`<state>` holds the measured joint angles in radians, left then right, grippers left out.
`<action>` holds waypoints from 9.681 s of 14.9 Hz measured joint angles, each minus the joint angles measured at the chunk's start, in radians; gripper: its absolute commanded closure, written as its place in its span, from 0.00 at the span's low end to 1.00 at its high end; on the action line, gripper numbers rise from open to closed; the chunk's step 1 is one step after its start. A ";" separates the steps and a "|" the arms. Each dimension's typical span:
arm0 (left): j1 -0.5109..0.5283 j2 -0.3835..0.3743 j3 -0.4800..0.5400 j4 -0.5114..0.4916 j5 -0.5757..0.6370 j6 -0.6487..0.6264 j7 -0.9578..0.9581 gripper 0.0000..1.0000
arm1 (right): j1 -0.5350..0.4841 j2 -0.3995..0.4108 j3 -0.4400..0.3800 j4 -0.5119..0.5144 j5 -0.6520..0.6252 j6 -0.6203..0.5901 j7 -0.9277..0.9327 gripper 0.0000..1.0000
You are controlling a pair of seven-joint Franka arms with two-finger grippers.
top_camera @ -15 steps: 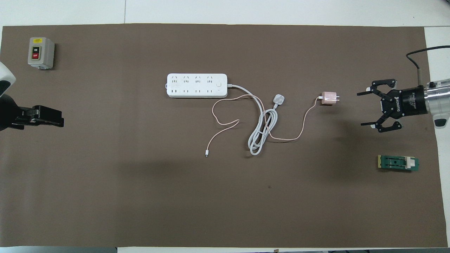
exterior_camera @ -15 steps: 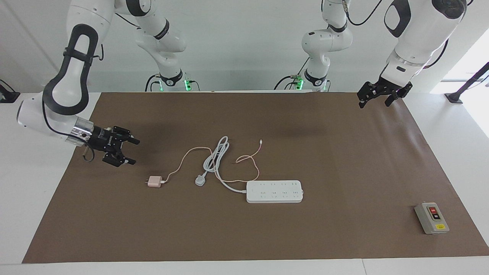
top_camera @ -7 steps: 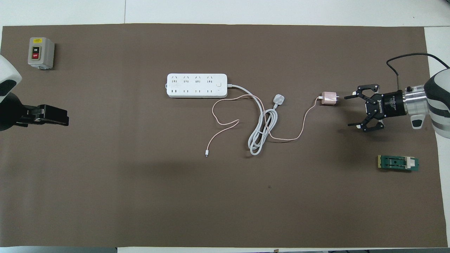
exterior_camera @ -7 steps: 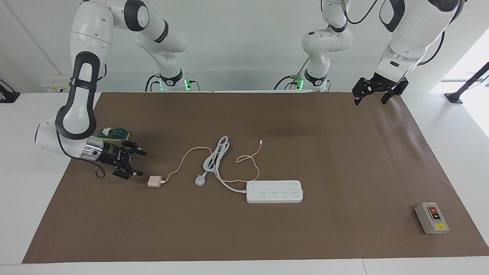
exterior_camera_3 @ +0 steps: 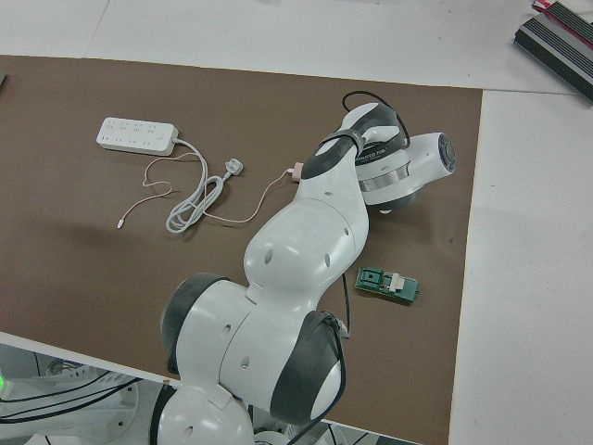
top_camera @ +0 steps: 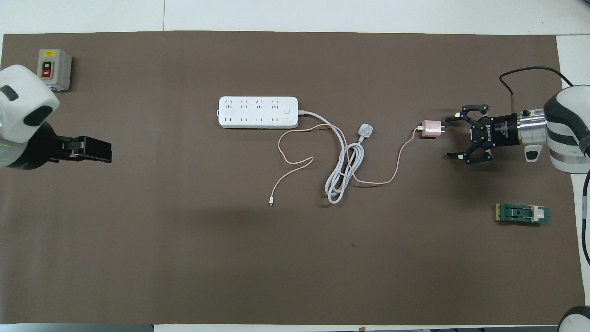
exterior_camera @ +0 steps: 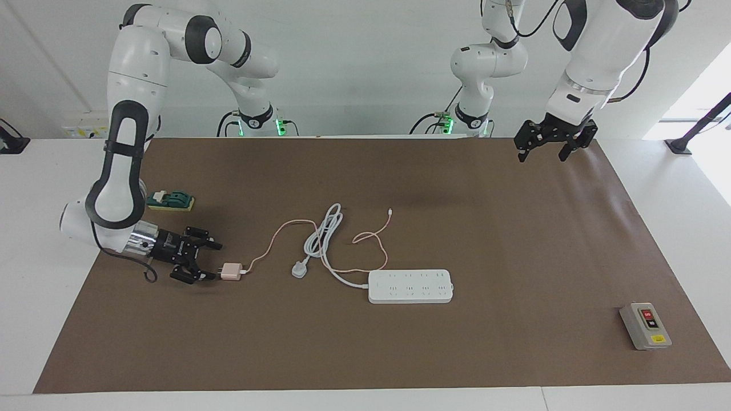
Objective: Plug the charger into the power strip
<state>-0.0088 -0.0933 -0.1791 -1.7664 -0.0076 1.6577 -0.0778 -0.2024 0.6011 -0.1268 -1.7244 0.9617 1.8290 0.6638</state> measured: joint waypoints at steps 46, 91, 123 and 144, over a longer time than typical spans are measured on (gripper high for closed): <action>-0.120 0.328 -0.002 -0.281 -1.750 0.159 0.771 0.00 | 0.369 -0.181 0.022 0.072 0.128 0.048 0.551 1.00; -0.125 0.396 0.014 -0.167 -1.677 0.220 0.775 0.88 | 0.698 -0.271 0.022 0.045 0.153 0.347 0.723 1.00; -0.078 0.199 0.015 0.043 -0.364 0.188 -0.204 1.00 | 0.478 -0.367 -0.009 0.046 -0.119 0.268 0.798 0.00; -0.064 0.154 0.020 0.040 -0.131 0.150 -1.136 1.00 | 0.263 -0.504 -0.013 0.048 -0.739 -0.148 -0.365 0.00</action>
<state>-0.0729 0.0604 -0.1589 -1.7268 -0.1382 1.8079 -1.2138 0.0603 0.0972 -0.1399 -1.6768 0.2223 1.6812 0.2988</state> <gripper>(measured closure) 0.683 0.000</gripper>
